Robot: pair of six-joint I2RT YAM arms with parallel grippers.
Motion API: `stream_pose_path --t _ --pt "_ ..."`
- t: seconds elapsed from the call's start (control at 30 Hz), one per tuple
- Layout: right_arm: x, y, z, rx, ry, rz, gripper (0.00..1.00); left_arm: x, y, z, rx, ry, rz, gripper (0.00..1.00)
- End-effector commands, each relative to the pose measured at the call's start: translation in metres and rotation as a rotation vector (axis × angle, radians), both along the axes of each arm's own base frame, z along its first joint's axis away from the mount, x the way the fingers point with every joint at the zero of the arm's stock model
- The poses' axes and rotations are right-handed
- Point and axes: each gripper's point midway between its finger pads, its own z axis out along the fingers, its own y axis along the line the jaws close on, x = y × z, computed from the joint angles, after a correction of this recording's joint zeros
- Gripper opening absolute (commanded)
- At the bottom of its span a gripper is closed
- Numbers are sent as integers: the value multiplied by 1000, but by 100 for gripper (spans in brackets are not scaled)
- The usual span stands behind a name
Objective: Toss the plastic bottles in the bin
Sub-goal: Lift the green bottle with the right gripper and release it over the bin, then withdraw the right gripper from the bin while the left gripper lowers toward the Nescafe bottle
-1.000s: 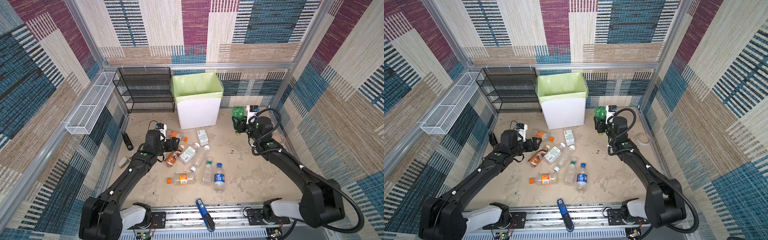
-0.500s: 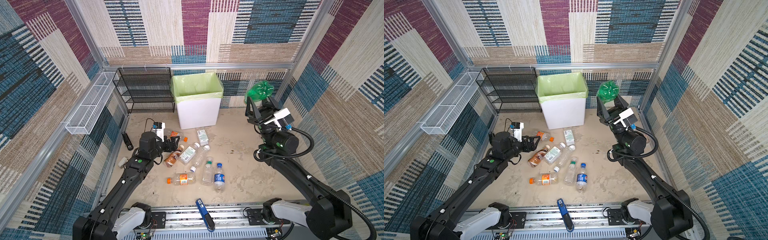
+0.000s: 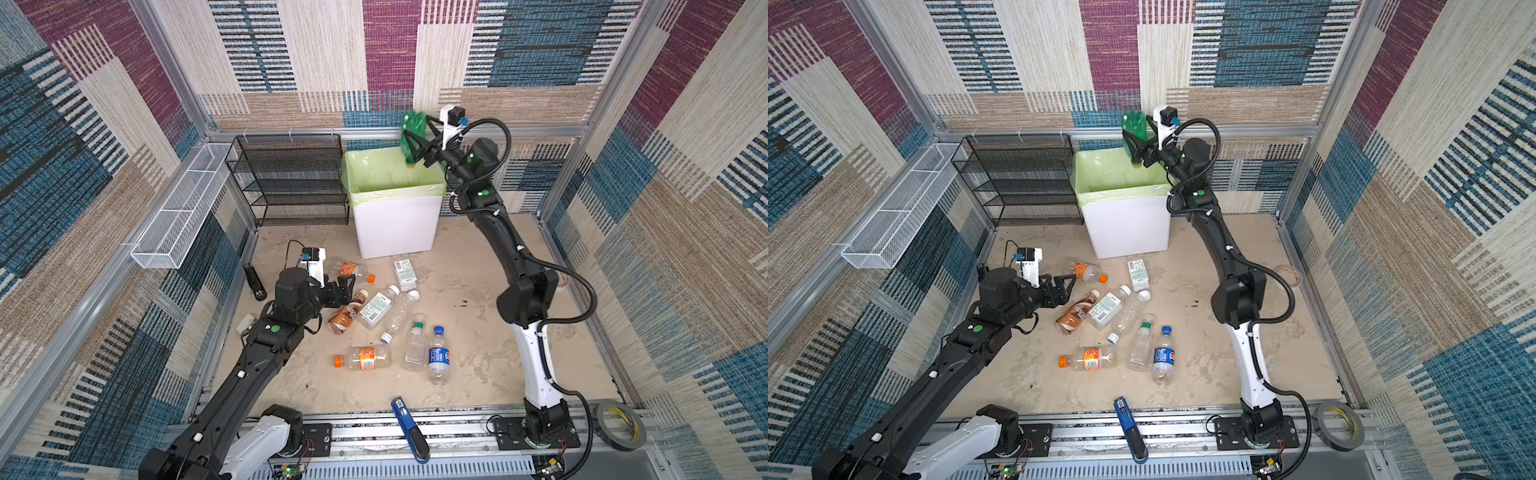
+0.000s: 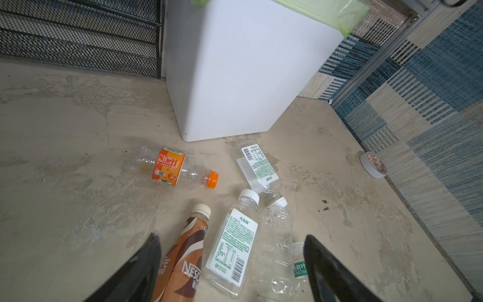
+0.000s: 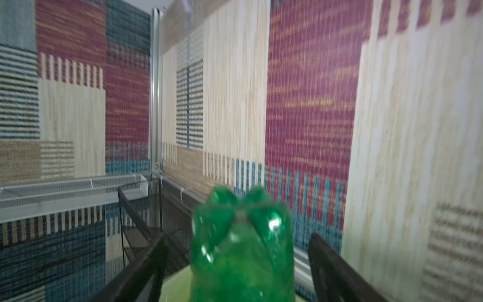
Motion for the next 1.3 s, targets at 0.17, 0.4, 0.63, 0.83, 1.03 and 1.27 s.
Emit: stream_pose_path --t 0.17,0.4,0.63,0.83,1.03,1.27 --pt "-95 -34 127 -12 -175 -68 87 2 6 -8 23 4 32 87" --pt "-119 -60 149 -117 -199 -228 86 10 7 -37 15 102 66 87" --pt "-139 -93 124 -208 1 -362 85 13 -2 -75 60 217 14 87" --pt "-178 -149 9 -21 207 -349 85 7 -2 -87 176 345 -50 86" --pt "-211 -154 -130 75 436 -281 84 -1 7 -97 369 431 -141 83" --pt "-223 -161 -199 70 556 -304 83 -9 20 -131 525 538 -188 81"
